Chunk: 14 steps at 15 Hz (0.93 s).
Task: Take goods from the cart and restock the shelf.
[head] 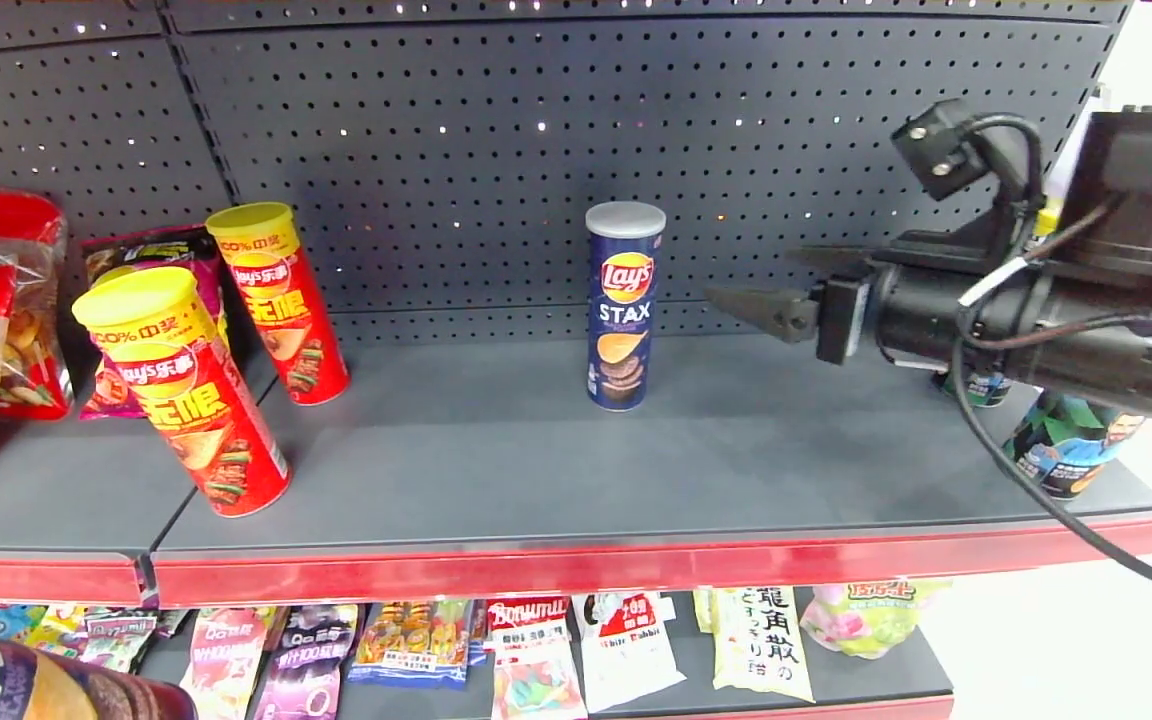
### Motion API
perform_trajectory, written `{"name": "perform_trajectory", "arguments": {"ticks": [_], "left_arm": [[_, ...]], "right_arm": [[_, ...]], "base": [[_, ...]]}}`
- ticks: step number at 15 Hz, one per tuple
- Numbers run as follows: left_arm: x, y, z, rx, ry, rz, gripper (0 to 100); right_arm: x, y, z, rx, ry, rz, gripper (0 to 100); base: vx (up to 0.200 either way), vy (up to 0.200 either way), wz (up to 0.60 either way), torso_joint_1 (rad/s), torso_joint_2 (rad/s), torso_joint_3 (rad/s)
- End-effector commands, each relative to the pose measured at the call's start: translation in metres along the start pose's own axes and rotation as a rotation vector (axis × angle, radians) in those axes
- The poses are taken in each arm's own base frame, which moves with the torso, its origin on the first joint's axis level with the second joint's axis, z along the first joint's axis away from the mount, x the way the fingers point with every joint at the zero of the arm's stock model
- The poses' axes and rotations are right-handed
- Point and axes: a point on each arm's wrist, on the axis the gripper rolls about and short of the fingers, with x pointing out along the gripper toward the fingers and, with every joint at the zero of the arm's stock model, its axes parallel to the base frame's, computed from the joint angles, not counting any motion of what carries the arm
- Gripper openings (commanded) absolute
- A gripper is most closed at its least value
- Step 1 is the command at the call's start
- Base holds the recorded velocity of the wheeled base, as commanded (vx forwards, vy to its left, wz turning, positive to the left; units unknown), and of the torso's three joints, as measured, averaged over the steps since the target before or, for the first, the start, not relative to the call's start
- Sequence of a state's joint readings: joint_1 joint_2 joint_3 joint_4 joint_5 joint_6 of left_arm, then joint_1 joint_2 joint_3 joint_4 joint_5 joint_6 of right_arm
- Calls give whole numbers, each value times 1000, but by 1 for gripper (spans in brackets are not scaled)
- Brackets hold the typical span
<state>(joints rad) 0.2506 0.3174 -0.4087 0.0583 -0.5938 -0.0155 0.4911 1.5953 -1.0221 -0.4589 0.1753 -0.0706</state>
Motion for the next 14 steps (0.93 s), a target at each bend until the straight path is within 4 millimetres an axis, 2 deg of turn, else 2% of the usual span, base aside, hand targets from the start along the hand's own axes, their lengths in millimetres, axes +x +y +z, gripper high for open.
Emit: {"name": "perform_trajectory", "arguments": {"ticks": [1, 2, 7, 12, 14], "left_arm": [[3, 2, 0, -10, 15, 0, 0], [3, 2, 0, -10, 17, 1, 0], [3, 2, 0, 10, 15, 0, 0], [4, 2, 0, 8, 18, 1, 0], [4, 2, -1, 7, 20, 1, 0]], "right_arm": [[41, 3, -11, 5, 42, -15, 100], [54, 8, -12, 5, 44, -43, 100], [69, 29, -15, 27, 49, 13, 100], [86, 31, -14, 23, 41, -9, 100], [96, 30, -20, 23, 54, -22, 100]], "base": [[0, 0, 0, 0, 0, 0], [0, 0, 0, 0, 0, 0], [0, 0, 0, 0, 0, 0], [0, 0, 0, 0, 0, 0], [0, 0, 0, 0, 0, 0]]}}
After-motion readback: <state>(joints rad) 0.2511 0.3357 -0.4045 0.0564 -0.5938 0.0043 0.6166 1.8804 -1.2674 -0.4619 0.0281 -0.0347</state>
